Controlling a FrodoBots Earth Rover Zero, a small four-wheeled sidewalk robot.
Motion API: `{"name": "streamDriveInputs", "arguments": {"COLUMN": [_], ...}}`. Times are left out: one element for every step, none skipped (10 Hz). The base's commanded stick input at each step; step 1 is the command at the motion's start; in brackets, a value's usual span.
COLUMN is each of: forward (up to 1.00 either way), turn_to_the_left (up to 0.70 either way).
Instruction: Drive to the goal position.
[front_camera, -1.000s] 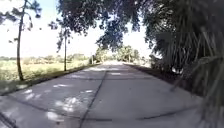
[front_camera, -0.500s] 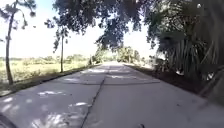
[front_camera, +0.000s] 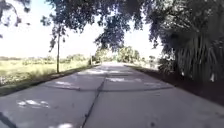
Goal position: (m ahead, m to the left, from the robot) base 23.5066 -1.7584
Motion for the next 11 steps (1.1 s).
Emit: {"name": "streamDriveInputs", "arguments": {"forward": [0.84,0.84,0.84,0.84,0.84,0.84,0.84,0.84,0.83,0.83,0.82], "turn_to_the_left": [0.0,0.0,0.0,0.0,0.0,0.0,0.0,0.0,0.0,0.0,0.0]}}
